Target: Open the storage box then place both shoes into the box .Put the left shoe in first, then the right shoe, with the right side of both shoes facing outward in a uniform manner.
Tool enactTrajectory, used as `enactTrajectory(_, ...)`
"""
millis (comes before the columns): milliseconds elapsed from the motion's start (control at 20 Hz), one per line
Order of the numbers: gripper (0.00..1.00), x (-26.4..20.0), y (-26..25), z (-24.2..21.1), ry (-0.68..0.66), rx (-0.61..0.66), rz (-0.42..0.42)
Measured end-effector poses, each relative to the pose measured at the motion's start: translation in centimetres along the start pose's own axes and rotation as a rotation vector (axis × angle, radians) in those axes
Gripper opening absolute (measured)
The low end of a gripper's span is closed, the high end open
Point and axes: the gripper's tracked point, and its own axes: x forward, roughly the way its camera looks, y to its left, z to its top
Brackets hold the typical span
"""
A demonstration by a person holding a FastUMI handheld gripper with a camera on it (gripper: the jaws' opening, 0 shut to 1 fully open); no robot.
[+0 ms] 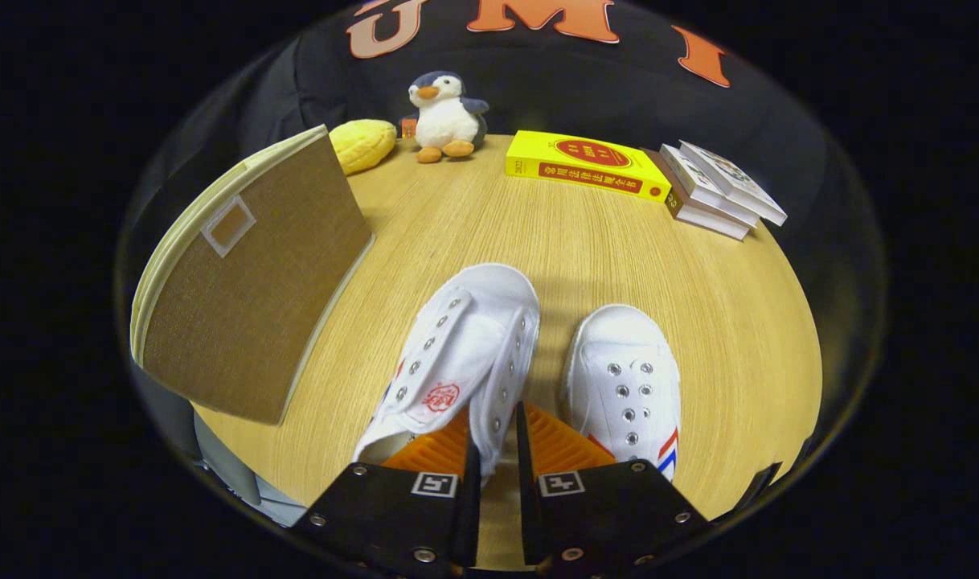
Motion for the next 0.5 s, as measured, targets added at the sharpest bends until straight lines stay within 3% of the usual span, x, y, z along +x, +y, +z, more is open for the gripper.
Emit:
enactTrajectory(100,0.14,0.4,-0.5,0.3,-0.025,-0.028,-0.052)
enactTrajectory(200,0.05,0.5,-0.3,0.6,-0.035,-0.016,-0.052)
enactTrajectory(500,0.01,-2.2,0.7,4.5,-0.093,0.126,0.018)
